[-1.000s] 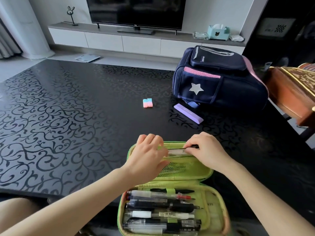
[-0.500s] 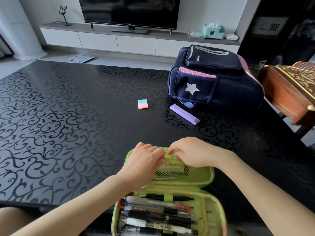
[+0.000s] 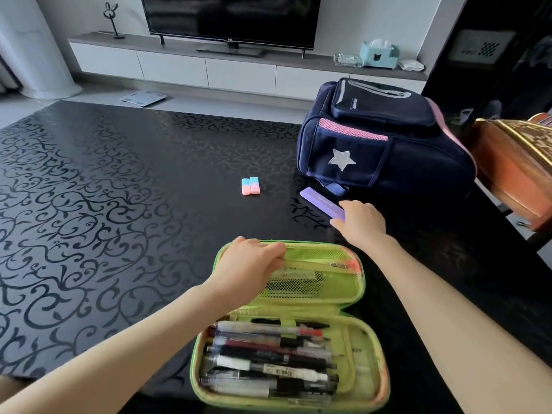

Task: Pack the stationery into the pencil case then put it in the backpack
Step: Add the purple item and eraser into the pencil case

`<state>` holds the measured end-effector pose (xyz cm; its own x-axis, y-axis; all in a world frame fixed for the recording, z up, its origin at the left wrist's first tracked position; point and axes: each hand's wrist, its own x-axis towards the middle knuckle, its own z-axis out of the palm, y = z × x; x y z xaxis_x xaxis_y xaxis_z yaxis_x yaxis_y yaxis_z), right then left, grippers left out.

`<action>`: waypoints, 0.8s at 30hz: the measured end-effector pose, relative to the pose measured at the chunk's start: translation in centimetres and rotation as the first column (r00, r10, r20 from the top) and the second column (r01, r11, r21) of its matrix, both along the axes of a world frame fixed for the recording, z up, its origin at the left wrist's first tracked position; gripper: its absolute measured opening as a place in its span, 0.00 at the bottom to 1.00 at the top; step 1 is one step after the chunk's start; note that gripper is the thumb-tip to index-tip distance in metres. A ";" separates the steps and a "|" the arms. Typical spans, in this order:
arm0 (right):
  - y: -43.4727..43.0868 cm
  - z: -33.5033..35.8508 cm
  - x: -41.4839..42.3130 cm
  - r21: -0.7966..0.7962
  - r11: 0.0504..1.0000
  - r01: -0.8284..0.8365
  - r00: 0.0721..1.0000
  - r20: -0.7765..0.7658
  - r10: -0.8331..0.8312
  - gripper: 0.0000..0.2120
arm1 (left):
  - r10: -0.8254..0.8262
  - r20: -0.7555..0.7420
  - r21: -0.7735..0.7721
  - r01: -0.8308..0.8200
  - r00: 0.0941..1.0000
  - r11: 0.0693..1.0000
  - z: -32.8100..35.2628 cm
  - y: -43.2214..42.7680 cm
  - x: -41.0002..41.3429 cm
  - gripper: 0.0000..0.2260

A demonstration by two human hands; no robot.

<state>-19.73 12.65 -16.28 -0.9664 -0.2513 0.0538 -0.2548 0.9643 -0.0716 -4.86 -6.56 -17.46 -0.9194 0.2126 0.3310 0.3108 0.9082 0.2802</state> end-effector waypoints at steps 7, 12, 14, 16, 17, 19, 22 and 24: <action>-0.1 0.2 0.6 -0.438 0.899 -0.031 1.000 -0.010 0.029 0.12 | -0.038 -0.023 0.042 0.039 0.999 0.998 0.1 -0.5 0.7 0.12; 1.5 5.0 6.8 -0.612 0.757 -0.229 0.861 0.236 0.450 0.11 | -0.062 -0.184 -0.024 0.059 0.981 0.998 -0.3 -0.8 1.5 0.09; 1.8 5.5 7.8 -0.482 0.817 -0.316 0.798 0.331 0.504 0.10 | -0.106 -0.274 -0.102 0.081 0.956 0.992 -0.6 -0.6 1.8 0.04; 1.8 5.9 7.6 -0.407 0.850 -0.333 0.783 0.382 0.490 0.10 | -0.125 -0.365 -0.143 0.077 0.922 0.987 -0.8 -0.4 2.1 0.05; 1.7 6.1 7.4 -0.391 0.856 -0.339 0.771 0.405 0.491 0.10 | -0.133 -0.407 -0.159 0.074 0.904 0.985 -0.9 -0.3 2.2 0.06; 1.2 6.5 7.2 -0.358 0.854 -0.377 0.735 0.445 0.511 0.11 | -0.141 -0.480 -0.193 0.052 0.866 0.980 -0.9 -0.3 2.4 0.08; 0.0 6.9 7.6 -0.271 0.861 -0.430 0.735 0.448 0.509 0.11 | -0.119 -0.549 -0.203 0.005 0.827 0.979 -0.7 0.0 2.6 0.12; -1.1 6.7 8.1 -0.187 0.857 -0.479 0.759 0.401 0.512 0.10 | -0.093 -0.578 -0.205 -0.034 0.811 0.978 -0.7 0.1 2.5 0.11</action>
<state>-11.60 11.53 -9.62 -0.6371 -0.7131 -0.2925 -0.6242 0.7000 -0.3470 -2.40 -6.45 -18.12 -0.5592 0.3546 0.7493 0.3847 0.9117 -0.1444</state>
